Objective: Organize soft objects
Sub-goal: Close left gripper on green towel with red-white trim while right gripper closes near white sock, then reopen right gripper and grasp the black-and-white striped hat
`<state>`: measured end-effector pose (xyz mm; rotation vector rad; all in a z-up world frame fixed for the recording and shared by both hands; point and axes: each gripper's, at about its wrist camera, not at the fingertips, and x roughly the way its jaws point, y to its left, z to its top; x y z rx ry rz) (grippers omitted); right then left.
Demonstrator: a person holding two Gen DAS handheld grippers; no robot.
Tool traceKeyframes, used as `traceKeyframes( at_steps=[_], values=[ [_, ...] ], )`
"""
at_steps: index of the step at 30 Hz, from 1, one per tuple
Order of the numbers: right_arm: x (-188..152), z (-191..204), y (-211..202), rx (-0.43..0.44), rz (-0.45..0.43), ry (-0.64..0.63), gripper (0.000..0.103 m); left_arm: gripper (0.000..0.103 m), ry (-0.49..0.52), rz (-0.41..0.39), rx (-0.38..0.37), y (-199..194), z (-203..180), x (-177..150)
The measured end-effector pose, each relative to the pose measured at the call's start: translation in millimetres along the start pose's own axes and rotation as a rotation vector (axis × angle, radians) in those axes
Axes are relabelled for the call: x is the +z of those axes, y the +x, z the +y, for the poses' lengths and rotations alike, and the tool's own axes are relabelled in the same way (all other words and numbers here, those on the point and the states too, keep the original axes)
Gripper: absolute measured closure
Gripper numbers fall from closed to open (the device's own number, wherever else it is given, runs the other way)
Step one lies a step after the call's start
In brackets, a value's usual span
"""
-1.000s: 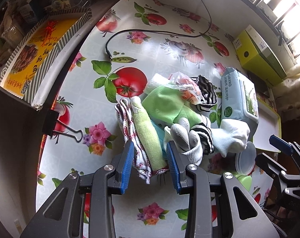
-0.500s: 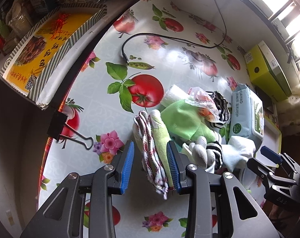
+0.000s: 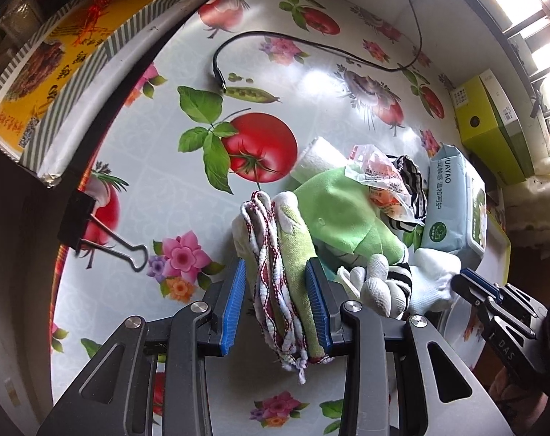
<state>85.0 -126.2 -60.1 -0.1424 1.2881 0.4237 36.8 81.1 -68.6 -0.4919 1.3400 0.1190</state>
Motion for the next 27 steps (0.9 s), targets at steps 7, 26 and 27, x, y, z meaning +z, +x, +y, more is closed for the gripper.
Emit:
traceKeyframes(
  at_steps=[7, 26, 27],
  values=[
    [-1, 4, -5, 0.020, -0.018, -0.018, 0.101, 0.065, -0.007, 0.029, -0.006, 10, -1, 3],
    [7, 12, -21, 0.046, -0.063, -0.039, 0.092, 0.077, -0.023, 0.030, -0.084, 17, 4, 2],
    [7, 12, -21, 0.045, -0.064, -0.039, 0.092, 0.082, -0.029, 0.025, -0.094, 16, 6, 1]
  ],
)
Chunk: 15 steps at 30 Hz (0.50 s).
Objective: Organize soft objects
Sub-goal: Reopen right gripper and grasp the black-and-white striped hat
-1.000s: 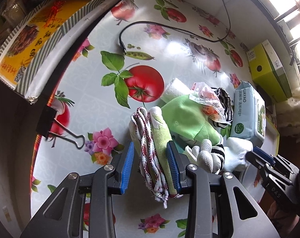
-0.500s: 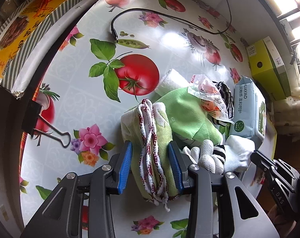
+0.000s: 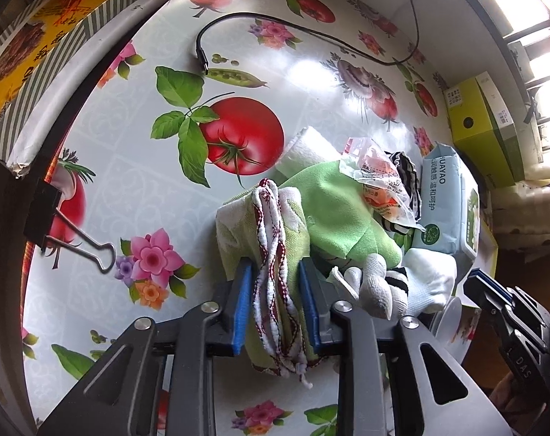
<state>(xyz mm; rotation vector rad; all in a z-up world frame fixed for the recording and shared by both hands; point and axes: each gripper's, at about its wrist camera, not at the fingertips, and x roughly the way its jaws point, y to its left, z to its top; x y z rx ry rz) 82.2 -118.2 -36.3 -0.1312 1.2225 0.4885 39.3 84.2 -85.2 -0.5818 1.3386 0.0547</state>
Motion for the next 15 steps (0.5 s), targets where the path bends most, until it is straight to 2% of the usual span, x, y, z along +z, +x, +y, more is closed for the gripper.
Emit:
traceKeyframes(
  at_steps=[3, 8, 10, 15],
  values=[
    [2, 1, 0, 0.002, -0.004, -0.004, 0.088, 0.084, -0.004, -0.012, -0.007, -4, 3, -2],
    [12, 8, 2, 0.019, -0.012, -0.030, 0.067, 0.085, -0.023, -0.028, -0.018, -14, 10, -5],
    [18, 11, 5, 0.022, -0.015, -0.050, 0.062, 0.085, -0.028, -0.039, -0.020, -20, 12, -6],
    [36, 16, 25, 0.025, 0.016, -0.102, 0.060, 0.085, -0.043, -0.069, -0.021, -31, 18, -4]
  ],
)
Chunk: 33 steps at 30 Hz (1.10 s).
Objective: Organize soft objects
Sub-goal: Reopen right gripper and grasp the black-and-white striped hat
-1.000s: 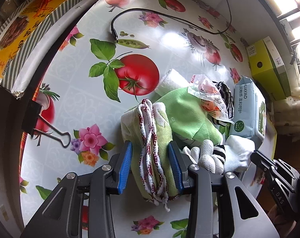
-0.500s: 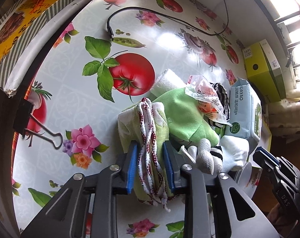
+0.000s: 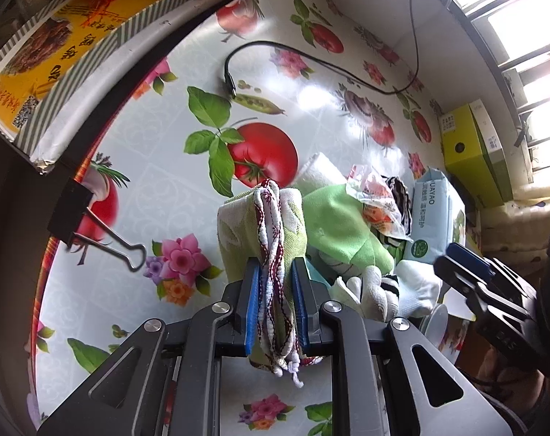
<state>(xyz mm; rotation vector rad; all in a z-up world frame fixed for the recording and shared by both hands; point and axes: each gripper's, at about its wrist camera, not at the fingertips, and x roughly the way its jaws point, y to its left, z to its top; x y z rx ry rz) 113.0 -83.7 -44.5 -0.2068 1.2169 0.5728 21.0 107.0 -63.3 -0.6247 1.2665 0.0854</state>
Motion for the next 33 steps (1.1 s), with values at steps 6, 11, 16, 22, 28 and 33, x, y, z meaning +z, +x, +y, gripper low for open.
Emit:
traceKeyframes(
  at_steps=[6, 11, 16, 22, 28, 33],
  values=[
    [19, 0, 31, -0.028, 0.075, -0.051, 0.060, 0.085, -0.019, -0.001, -0.012, -1, 5, 1],
    [27, -4, 56, -0.008, 0.150, -0.050, 0.060, 0.085, -0.028, 0.008, -0.019, 1, 7, -1],
    [32, -9, 70, 0.031, 0.186, -0.016, 0.071, 0.085, -0.034, 0.015, -0.021, 2, 9, -3],
    [29, -11, 61, 0.032, 0.157, -0.025, 0.100, 0.085, -0.039, 0.010, -0.021, 3, 10, -4],
    [26, -15, 29, 0.022, 0.084, -0.009, 0.101, 0.085, -0.019, -0.013, -0.026, -6, 3, -3],
    [22, -14, 18, 0.036, 0.077, -0.014, 0.101, 0.085, 0.007, -0.030, -0.031, -14, -7, -5]
  ],
)
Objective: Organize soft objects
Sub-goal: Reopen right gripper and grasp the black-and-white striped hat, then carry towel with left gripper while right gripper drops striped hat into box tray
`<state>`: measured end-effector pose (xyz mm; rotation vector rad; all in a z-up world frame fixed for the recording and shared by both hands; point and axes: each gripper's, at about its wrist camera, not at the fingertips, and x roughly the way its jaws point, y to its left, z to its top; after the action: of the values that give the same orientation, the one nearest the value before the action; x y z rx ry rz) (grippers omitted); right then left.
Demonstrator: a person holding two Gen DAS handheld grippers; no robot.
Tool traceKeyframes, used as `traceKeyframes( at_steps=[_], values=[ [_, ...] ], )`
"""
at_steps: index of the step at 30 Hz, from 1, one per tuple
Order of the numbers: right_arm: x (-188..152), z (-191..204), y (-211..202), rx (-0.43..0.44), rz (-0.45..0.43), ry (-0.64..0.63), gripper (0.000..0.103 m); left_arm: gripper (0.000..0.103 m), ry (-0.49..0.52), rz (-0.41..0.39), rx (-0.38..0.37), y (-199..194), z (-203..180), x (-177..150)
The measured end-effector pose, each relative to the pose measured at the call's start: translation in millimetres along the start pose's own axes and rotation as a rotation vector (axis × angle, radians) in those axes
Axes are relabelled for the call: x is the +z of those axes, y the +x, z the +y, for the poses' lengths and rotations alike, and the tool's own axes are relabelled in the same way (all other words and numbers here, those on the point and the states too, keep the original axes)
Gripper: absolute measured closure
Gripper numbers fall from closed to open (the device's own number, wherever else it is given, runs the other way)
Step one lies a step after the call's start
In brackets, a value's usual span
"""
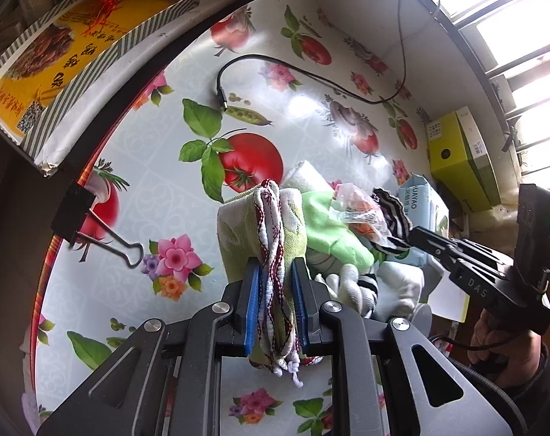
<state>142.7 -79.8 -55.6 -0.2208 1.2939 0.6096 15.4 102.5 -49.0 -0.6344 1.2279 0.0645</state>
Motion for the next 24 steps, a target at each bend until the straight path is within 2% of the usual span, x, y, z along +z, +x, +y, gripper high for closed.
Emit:
traceKeyframes(
  at_steps=[6, 15, 24],
  values=[
    [0, 3, -7, -0.033, -0.042, -0.008, 0.101, 0.085, 0.006, -0.001, -0.007, -5, -3, -7],
    [6, 10, -54, -0.047, -0.153, -0.020, 0.101, 0.085, 0.015, -0.045, -0.018, -20, -9, -2],
    [-10, 13, -99, -0.035, -0.244, 0.005, 0.101, 0.085, 0.060, -0.066, -0.031, -35, -27, -1]
  ],
)
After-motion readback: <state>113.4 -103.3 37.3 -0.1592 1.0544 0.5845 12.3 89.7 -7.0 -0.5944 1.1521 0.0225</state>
